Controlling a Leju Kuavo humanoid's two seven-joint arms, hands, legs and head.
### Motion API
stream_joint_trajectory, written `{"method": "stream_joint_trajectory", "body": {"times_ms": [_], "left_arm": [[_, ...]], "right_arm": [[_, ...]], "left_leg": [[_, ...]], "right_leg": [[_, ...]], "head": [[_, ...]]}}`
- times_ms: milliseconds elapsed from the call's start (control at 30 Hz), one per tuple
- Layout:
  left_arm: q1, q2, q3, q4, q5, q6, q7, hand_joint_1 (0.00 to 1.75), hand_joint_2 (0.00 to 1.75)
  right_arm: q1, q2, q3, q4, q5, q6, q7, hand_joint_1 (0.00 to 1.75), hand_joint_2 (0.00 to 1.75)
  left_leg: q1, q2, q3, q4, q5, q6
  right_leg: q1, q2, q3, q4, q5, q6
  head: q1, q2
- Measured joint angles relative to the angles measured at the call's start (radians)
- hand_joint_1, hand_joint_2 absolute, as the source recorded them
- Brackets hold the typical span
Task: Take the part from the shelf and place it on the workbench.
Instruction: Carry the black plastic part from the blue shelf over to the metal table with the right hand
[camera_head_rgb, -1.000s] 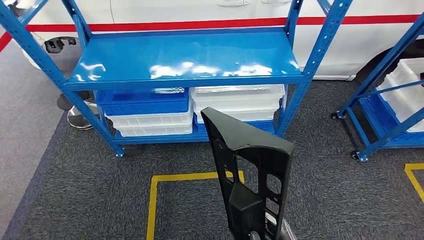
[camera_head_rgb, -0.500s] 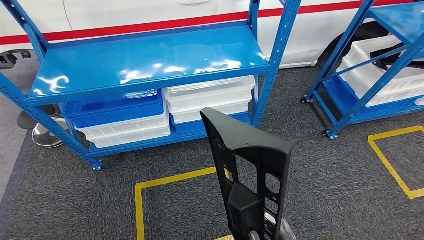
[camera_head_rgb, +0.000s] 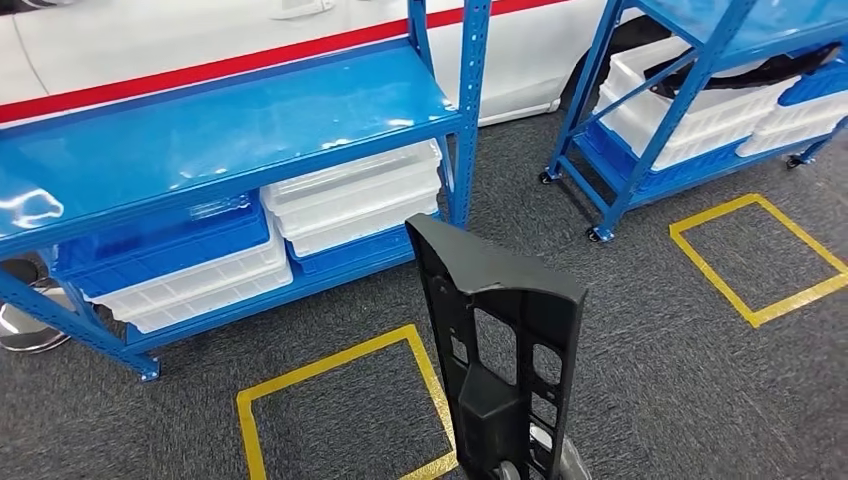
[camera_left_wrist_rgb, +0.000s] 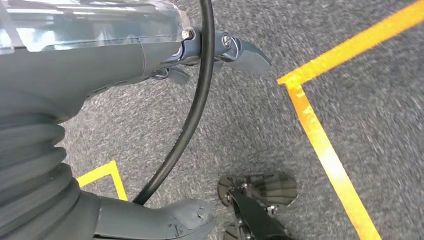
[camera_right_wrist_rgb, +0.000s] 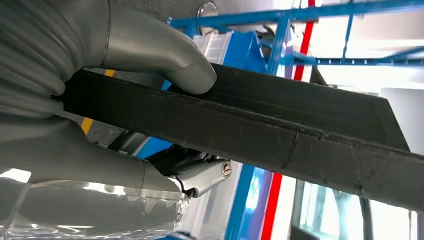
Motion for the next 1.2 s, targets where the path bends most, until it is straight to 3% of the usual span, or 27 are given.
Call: {"method": "stream_joint_trajectory", "body": {"times_ms": [33, 100, 133, 167, 200, 267, 333, 400, 467, 500, 533, 600, 667, 700, 733, 800, 867, 900, 967, 1000, 1067, 1133, 1167, 1200], "left_arm": [[0.001, 0.000, 0.000, 0.000, 0.000, 0.000, 0.000, 0.00, 1.75], [0.004, 0.001, 0.000, 0.000, 0.000, 0.001, 0.000, 0.00, 1.75], [0.005, 0.001, 0.000, 0.000, 0.000, 0.002, 0.000, 0.00, 1.75], [0.006, 0.001, 0.000, 0.000, 0.000, 0.001, 0.000, 0.00, 1.75], [0.008, 0.001, 0.000, 0.000, 0.000, 0.001, 0.001, 0.00, 1.75], [0.009, 0.002, 0.000, 0.000, 0.000, 0.000, 0.001, 0.00, 1.75], [0.010, 0.004, -0.001, 0.001, 0.000, -0.001, 0.001, 0.00, 1.75], [0.009, 0.005, -0.001, 0.002, 0.000, -0.001, 0.001, 0.00, 1.75], [0.006, 0.004, -0.001, 0.002, 0.000, -0.001, 0.001, 0.00, 1.75], [0.006, 0.004, -0.001, 0.002, 0.000, -0.001, 0.001, 0.00, 1.75], [0.006, 0.003, -0.001, 0.002, 0.000, -0.001, 0.001, 0.00, 1.75], [0.008, 0.002, -0.001, 0.002, 0.000, -0.001, 0.002, 0.00, 1.75], [0.009, 0.002, -0.001, 0.002, 0.000, -0.001, 0.003, 0.00, 1.75], [0.010, 0.002, -0.001, 0.002, 0.000, -0.001, 0.004, 0.00, 1.75], [0.009, 0.002, -0.001, 0.002, 0.000, -0.001, 0.005, 0.00, 1.75], [0.008, 0.002, -0.001, 0.002, 0.000, -0.001, 0.006, 0.00, 1.75], [0.007, 0.001, -0.001, 0.002, 0.000, -0.001, 0.006, 0.00, 1.75], [0.006, 0.001, -0.001, 0.002, 0.000, -0.001, 0.007, 0.00, 1.75], [0.003, 0.001, -0.001, 0.002, 0.000, -0.001, 0.007, 0.00, 1.75], [0.001, 0.000, -0.001, 0.002, 0.000, -0.001, 0.007, 0.00, 1.75], [0.001, 0.000, -0.001, 0.002, 0.000, -0.001, 0.007, 0.00, 1.75], [0.003, 0.000, -0.001, 0.002, 0.000, -0.001, 0.007, 0.00, 1.75], [0.005, 0.000, -0.001, 0.002, 0.000, -0.002, 0.007, 0.00, 1.75], [0.006, 0.000, -0.001, 0.002, 0.000, -0.002, 0.008, 0.00, 1.75]], "right_arm": [[0.000, -0.001, 0.000, 0.000, 0.000, 0.000, 0.000, 1.75, 1.75], [-0.001, -0.002, 0.000, 0.001, 0.000, 0.000, 0.000, 1.75, 1.75], [-0.001, -0.003, 0.000, 0.001, 0.000, 0.000, 0.000, 1.75, 1.75], [-0.001, -0.003, 0.000, 0.001, 0.000, 0.000, 0.000, 1.75, 1.75], [0.000, -0.003, 0.000, 0.002, 0.000, 0.000, 0.000, 1.75, 1.75], [0.001, -0.003, 0.000, 0.002, 0.000, 0.000, 0.000, 1.75, 1.75], [0.001, -0.003, 0.000, 0.002, 0.000, 0.000, 0.001, 1.75, 1.75], [0.000, -0.003, 0.000, 0.002, 0.000, 0.000, 0.001, 1.75, 1.75], [0.002, -0.003, 0.000, 0.002, -0.001, 0.000, 0.001, 1.75, 1.75], [0.004, -0.002, 0.000, 0.001, -0.002, -0.001, 0.001, 1.75, 1.75], [0.005, -0.001, 0.000, 0.001, -0.002, -0.001, 0.001, 1.75, 1.75], [0.004, 0.003, -0.001, 0.002, -0.002, -0.003, 0.001, 1.75, 1.75], [0.004, 0.006, -0.001, 0.004, -0.002, -0.003, 0.003, 1.75, 1.75], [0.004, 0.008, -0.001, 0.006, -0.002, -0.003, 0.003, 1.75, 1.75], [0.005, 0.008, -0.001, 0.008, -0.003, -0.003, 0.003, 1.75, 1.75], [0.005, 0.008, -0.001, 0.009, -0.003, -0.003, 0.004, 1.75, 1.75], [0.004, 0.008, -0.001, 0.009, -0.003, -0.003, 0.004, 1.75, 1.75], [0.004, 0.008, -0.001, 0.009, -0.003, -0.003, 0.004, 1.75, 1.75], [0.006, 0.008, -0.001, 0.009, -0.003, -0.003, 0.004, 1.75, 1.75], [0.007, 0.008, -0.001, 0.009, -0.003, -0.003, 0.004, 1.75, 1.75], [0.007, 0.007, -0.001, 0.009, -0.003, -0.003, 0.004, 1.75, 1.75], [0.006, 0.006, -0.001, 0.009, -0.003, -0.003, 0.004, 1.75, 1.75], [0.006, 0.006, -0.002, 0.009, -0.003, -0.003, 0.004, 1.75, 1.75], [0.007, 0.006, -0.002, 0.009, -0.003, -0.003, 0.004, 1.75, 1.75]], "left_leg": [[0.002, -0.023, -0.011, 0.028, -0.023, -0.006], [0.005, -0.073, -0.055, 0.138, -0.093, -0.014], [0.004, -0.083, -0.080, 0.199, -0.121, -0.015], [0.004, -0.087, -0.097, 0.242, -0.133, -0.015], [0.004, -0.090, -0.100, 0.252, -0.125, -0.014], [0.004, -0.106, -0.057, 0.167, -0.061, -0.006], [0.005, -0.159, -0.003, 0.049, -0.010, 0.007], [0.003, -0.188, 0.014, 0.001, -0.005, 0.015], [0.004, -0.166, 0.018, -0.013, 0.000, 0.023], [0.005, -0.152, 0.021, -0.021, 0.006, 0.029], [0.008, -0.137, 0.023, -0.029, 0.012, 0.036], [0.007, -0.107, 0.022, -0.036, 0.018, 0.044], [0.004, -0.078, 0.017, -0.034, 0.018, 0.046], [0.003, -0.064, 0.014, -0.032, 0.017, 0.046], [0.003, -0.050, 0.013, -0.031, 0.016, 0.044], [0.003, -0.027, 0.014, -0.028, 0.013, 0.039], [-0.001, -0.008, 0.017, -0.023, 0.007, 0.028], [-0.003, 0.000, 0.019, -0.022, 0.005, 0.021], [-0.002, 0.015, 0.024, -0.022, 0.003, 0.009], [0.000, 0.008, 0.024, -0.017, -0.004, 0.003], [0.004, -0.036, 0.001, 0.041, -0.049, -0.008], [0.006, -0.082, -0.055, 0.169, -0.117, -0.013], [0.006, -0.088, -0.082, 0.228, -0.138, -0.014], [0.006, -0.091, -0.097, 0.260, -0.140, -0.013]], "right_leg": [[-0.001, 0.010, -0.002, -0.002, 0.004, -0.006], [-0.001, 0.032, -0.007, -0.003, 0.010, -0.015], [0.000, 0.044, -0.010, -0.001, 0.012, -0.017], [0.001, 0.057, -0.012, 0.001, 0.013, -0.018], [0.002, 0.071, -0.015, 0.004, 0.014, -0.019], [0.002, 0.099, -0.017, 0.009, 0.014, -0.018], [0.002, 0.125, -0.021, 0.014, 0.017, -0.012], [-0.002, 0.147, -0.032, 0.016, 0.024, 0.000], [-0.006, 0.168, -0.041, 0.014, 0.032, 0.015], [-0.005, 0.160, -0.046, 0.020, 0.028, 0.020], [-0.003, 0.142, -0.057, 0.041, 0.013, 0.024], [-0.002, 0.086, -0.102, 0.139, -0.048, 0.028], [-0.007, 0.059, -0.150, 0.247, -0.097, 0.032], [-0.009, 0.052, -0.154, 0.265, -0.099, 0.033], [-0.011, 0.045, -0.139, 0.246, -0.083, 0.034], [-0.012, 0.014, -0.064, 0.123, -0.033, 0.032], [-0.006, -0.016, -0.006, 0.024, -0.007, 0.024], [-0.003, -0.020, 0.002, 0.007, -0.007, 0.020], [0.001, 0.000, -0.001, 0.005, -0.004, 0.011], [-0.001, 0.009, -0.001, 0.002, -0.001, 0.006], [-0.005, 0.028, -0.002, -0.004, 0.006, -0.006], [-0.003, 0.049, -0.007, -0.004, 0.009, -0.013], [-0.002, 0.060, -0.009, -0.003, 0.009, -0.015], [0.000, 0.074, -0.010, 0.000, 0.010, -0.015]], "head": [[0.000, 0.000], [0.000, 0.000], [0.000, 0.000], [0.000, 0.000], [0.000, 0.000], [0.000, 0.000], [0.000, 0.000], [0.000, 0.000], [0.000, 0.000], [0.000, 0.000], [0.000, 0.000], [0.000, 0.000], [0.000, 0.000], [0.000, 0.000], [0.000, 0.000], [0.000, 0.000], [0.000, 0.000], [0.000, 0.000], [0.000, 0.000], [0.000, 0.000], [0.000, 0.000], [0.000, 0.000], [0.000, 0.000], [0.000, 0.000]]}}
